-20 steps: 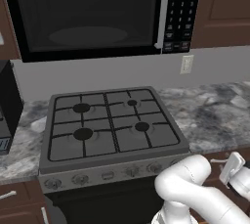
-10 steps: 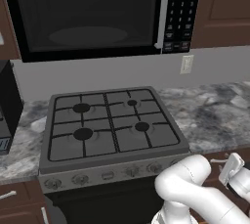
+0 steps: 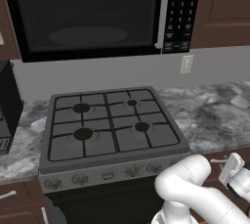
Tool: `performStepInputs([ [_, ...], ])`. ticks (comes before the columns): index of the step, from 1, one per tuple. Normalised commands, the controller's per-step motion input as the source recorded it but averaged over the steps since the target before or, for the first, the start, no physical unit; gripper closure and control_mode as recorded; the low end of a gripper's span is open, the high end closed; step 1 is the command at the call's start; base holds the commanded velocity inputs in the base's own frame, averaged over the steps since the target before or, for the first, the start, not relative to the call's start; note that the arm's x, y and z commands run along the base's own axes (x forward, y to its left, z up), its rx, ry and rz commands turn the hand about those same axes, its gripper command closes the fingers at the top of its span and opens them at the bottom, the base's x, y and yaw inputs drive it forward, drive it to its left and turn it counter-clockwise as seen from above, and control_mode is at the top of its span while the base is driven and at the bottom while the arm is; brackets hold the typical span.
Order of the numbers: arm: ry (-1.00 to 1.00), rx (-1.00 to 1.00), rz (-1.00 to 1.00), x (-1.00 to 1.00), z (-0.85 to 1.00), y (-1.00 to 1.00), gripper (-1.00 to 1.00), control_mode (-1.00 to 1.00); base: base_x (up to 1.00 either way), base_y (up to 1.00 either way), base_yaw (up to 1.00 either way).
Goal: Take the tongs from the drawer on the right and place them on the dining counter next to the tray containing the hot dog.
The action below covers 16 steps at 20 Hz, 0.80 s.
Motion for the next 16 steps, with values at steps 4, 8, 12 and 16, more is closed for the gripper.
performStepInputs([
  [4, 0.00, 0.00, 0.00, 0.00, 0.00, 0.00, 1.00, -1.00, 0.00, 0.00, 0.00],
  [8, 0.00, 0.00, 0.00, 0.00, 0.00, 0.00, 1.00, -1.00, 0.00, 0.00, 0.00],
  [12, 0.00, 0.00, 0.00, 0.00, 0.00, 0.00, 1.00, -1.00, 0.00, 0.00, 0.00],
  [16, 0.00, 0.00, 0.00, -0.09, 0.00, 0.00, 1.00, -1.00, 0.00, 0.00, 0.00],
])
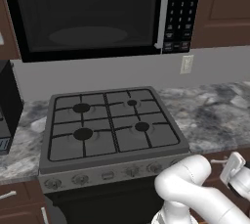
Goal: Take the tongs from the drawer on the right and place them on the dining counter next to the tray containing the hot dog.
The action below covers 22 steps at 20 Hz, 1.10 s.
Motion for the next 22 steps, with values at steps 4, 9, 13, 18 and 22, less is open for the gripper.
performStepInputs([
  [4, 0.00, 0.00, 0.00, -0.25, 0.00, -0.03, 1.00, -1.00, 0.00, 0.00, 0.00],
  [9, 0.00, 0.00, 0.00, -0.34, 0.00, -0.04, 1.00, -1.00, 0.00, 0.00, 0.00],
  [13, 0.00, 0.00, 0.00, -0.37, 0.00, -0.03, 1.00, -1.00, 0.00, 0.00, 0.00],
  [18, 0.00, 0.00, 0.00, -0.40, 0.00, -0.04, 1.00, -1.00, 0.00, 0.00, 0.00],
  [22, 0.00, 0.00, 0.00, -0.41, 0.00, -0.11, 1.00, -1.00, 0.00, 0.00, 0.00],
])
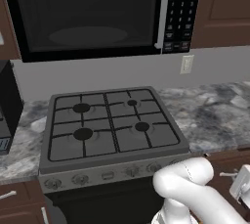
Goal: Take the tongs from the drawer on the right and place them on the dining counter next to the tray containing the hot dog.
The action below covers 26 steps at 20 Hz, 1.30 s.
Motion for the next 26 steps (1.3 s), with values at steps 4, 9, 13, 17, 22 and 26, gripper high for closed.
performStepInputs([
  [4, 0.00, 0.00, 0.00, -0.42, 0.00, -0.13, 1.00, -1.00, 0.00, 0.00, 0.00],
  [9, 0.00, 0.01, 0.00, -0.43, 0.00, -0.11, 1.00, -1.00, 0.00, 0.00, 0.00],
  [13, 0.00, 0.01, 0.00, -0.44, 0.00, -0.13, 1.00, -1.00, 0.00, 0.00, 0.00],
  [17, 0.00, 0.02, 0.00, -0.48, 0.00, -0.14, 1.00, -1.00, 0.00, 0.00, 0.00],
  [22, 0.00, 0.02, 0.00, -0.50, 0.00, -0.14, 1.00, -1.00, 0.00, 0.00, 0.00],
  [26, 0.00, 0.02, 0.00, -0.51, 0.00, -0.14, 1.00, -1.00, 0.00, 0.00, 0.00],
])
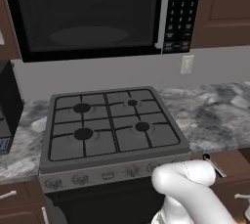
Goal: Take the tongs from the drawer on the right and place them on the dining counter next to the tray containing the hot dog.
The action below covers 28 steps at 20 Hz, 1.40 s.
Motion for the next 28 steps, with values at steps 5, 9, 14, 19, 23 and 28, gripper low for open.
performStepInputs([
  [5, 0.00, 0.01, 0.00, -0.45, 0.00, -0.13, 1.00, -1.00, 0.00, 0.00, 0.00],
  [9, 0.00, 0.00, 0.00, -0.38, 0.00, -0.12, 1.00, -1.00, 0.00, 0.00, 0.00],
  [14, 0.00, 0.00, 0.00, -0.29, 0.00, -0.08, 1.00, -1.00, 0.00, 0.00, 0.00],
  [19, 0.00, 0.00, 0.00, -0.16, 0.00, -0.02, 1.00, -1.00, 0.00, 0.00, 0.00],
  [23, 0.00, 0.00, 0.00, 0.00, 0.00, 0.00, -1.00, -1.00, 0.00, 0.00, 0.00],
  [28, 0.00, 0.00, 0.00, -0.03, 0.00, 0.00, -1.00, -1.00, 0.00, 0.00, 0.00],
])
